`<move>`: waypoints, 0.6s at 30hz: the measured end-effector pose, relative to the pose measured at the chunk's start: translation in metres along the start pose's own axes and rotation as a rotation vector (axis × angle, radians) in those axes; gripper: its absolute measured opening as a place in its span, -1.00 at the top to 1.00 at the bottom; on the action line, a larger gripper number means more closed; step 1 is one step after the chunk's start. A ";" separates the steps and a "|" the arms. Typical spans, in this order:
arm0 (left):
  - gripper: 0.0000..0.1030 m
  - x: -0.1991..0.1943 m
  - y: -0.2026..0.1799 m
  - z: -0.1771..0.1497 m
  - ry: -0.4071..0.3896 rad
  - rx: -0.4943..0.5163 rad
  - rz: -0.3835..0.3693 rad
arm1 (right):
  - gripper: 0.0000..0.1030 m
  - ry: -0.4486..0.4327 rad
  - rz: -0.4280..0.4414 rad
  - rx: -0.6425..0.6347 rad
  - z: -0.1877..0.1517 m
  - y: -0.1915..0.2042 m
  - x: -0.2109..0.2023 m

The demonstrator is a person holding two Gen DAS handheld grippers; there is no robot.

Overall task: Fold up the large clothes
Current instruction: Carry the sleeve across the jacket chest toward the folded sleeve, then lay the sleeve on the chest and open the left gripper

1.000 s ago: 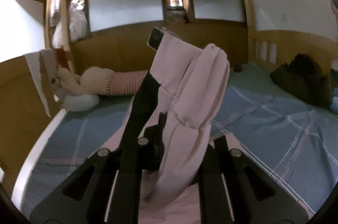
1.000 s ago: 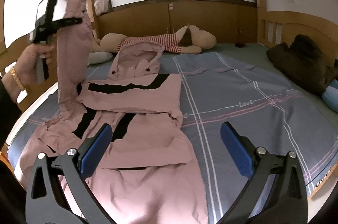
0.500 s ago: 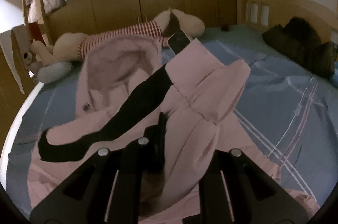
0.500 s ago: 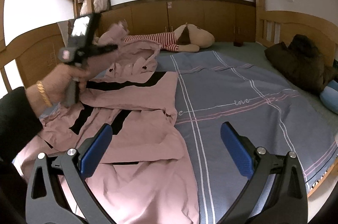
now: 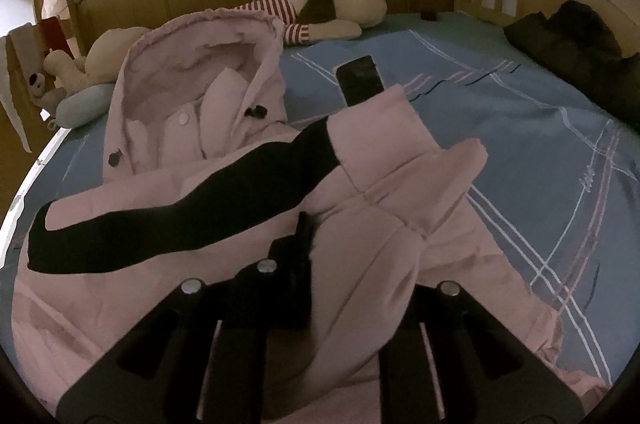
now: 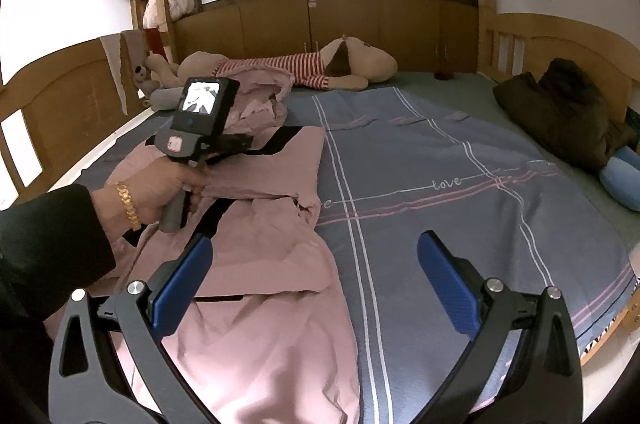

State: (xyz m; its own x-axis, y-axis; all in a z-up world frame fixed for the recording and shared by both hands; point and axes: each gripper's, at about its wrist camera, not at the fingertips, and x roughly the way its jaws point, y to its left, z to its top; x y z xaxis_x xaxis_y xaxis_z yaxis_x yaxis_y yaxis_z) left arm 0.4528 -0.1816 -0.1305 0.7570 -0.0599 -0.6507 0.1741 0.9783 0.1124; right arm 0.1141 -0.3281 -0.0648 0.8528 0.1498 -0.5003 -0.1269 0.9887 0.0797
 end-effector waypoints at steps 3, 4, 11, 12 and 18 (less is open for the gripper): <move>0.76 -0.001 -0.002 0.000 -0.009 0.010 0.020 | -0.97 0.004 -0.004 0.001 0.000 -0.001 0.001; 0.75 -0.002 -0.001 0.000 -0.011 0.009 0.024 | -0.97 0.007 -0.004 0.001 0.000 -0.001 0.001; -0.03 -0.016 0.004 0.010 -0.025 -0.058 0.044 | -0.97 0.007 -0.002 0.000 -0.001 -0.002 0.001; -0.92 -0.021 0.005 0.011 -0.049 -0.073 0.007 | -0.97 0.008 -0.003 -0.002 -0.001 -0.001 0.002; -0.96 -0.043 -0.013 0.017 -0.137 -0.002 -0.008 | -0.97 0.011 -0.007 -0.007 0.001 0.003 0.002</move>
State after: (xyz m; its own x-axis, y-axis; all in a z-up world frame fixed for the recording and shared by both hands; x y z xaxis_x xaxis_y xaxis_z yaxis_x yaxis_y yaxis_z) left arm 0.4286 -0.1949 -0.0915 0.8342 -0.0944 -0.5433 0.1797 0.9780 0.1061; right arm 0.1154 -0.3251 -0.0649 0.8482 0.1426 -0.5102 -0.1241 0.9898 0.0704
